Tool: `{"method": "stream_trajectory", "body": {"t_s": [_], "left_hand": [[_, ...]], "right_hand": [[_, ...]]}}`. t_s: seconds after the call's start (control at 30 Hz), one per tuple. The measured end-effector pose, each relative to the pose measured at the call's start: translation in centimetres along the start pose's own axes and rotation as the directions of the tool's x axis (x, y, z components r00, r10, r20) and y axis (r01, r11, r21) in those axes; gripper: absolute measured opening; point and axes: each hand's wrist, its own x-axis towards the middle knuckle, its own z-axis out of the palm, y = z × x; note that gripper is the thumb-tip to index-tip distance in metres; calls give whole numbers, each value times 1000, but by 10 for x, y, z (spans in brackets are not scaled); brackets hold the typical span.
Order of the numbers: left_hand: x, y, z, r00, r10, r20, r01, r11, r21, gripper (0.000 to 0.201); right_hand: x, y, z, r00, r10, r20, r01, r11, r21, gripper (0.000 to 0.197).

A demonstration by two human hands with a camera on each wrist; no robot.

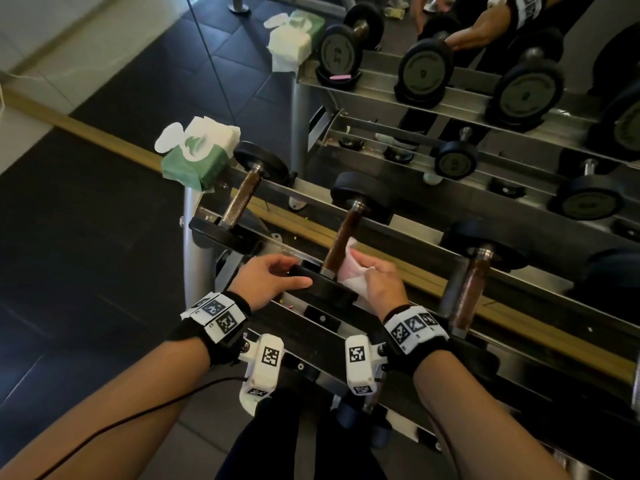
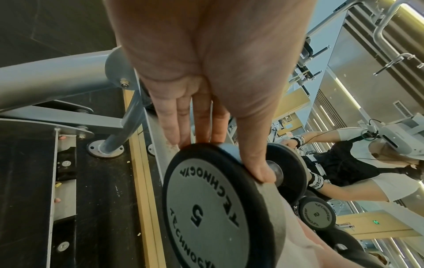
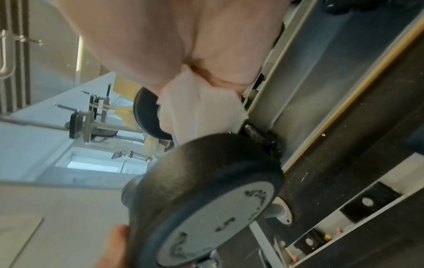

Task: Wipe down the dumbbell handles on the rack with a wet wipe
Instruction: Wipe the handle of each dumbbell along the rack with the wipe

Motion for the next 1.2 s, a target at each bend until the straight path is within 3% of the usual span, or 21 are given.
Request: {"method": "stream_trajectory", "body": {"t_s": [0.13, 0.3, 0.5, 0.67, 0.93, 1.07, 1.2], "left_hand": [[0, -2, 1, 1000, -11, 1, 11, 999, -39, 65], [-3, 0, 2, 1000, -1, -14, 1, 1000, -26, 73], [-6, 2, 3, 1000, -3, -18, 3, 999, -39, 66], [-3, -2, 4, 1000, 3, -15, -4, 998, -59, 54], [0, -3, 3, 1000, -3, -29, 2, 999, -42, 48], [-2, -4, 4, 999, 1, -33, -3, 998, -64, 52], [-1, -5, 4, 999, 10, -33, -13, 996, -83, 58]], "right_hand": [[16, -12, 1, 993, -6, -118, 20, 993, 117, 51], [19, -9, 18, 998, -29, 62, 31, 999, -30, 55], [-1, 11, 9, 997, -12, 78, 13, 1000, -6, 21], [15, 0, -6, 994, -32, -104, 46, 989, 141, 32], [36, -11, 20, 996, -81, -30, 79, 994, -78, 49], [20, 0, 24, 995, -89, 44, 92, 994, -59, 50], [-1, 21, 15, 987, -122, 100, 140, 972, -189, 27]]}}
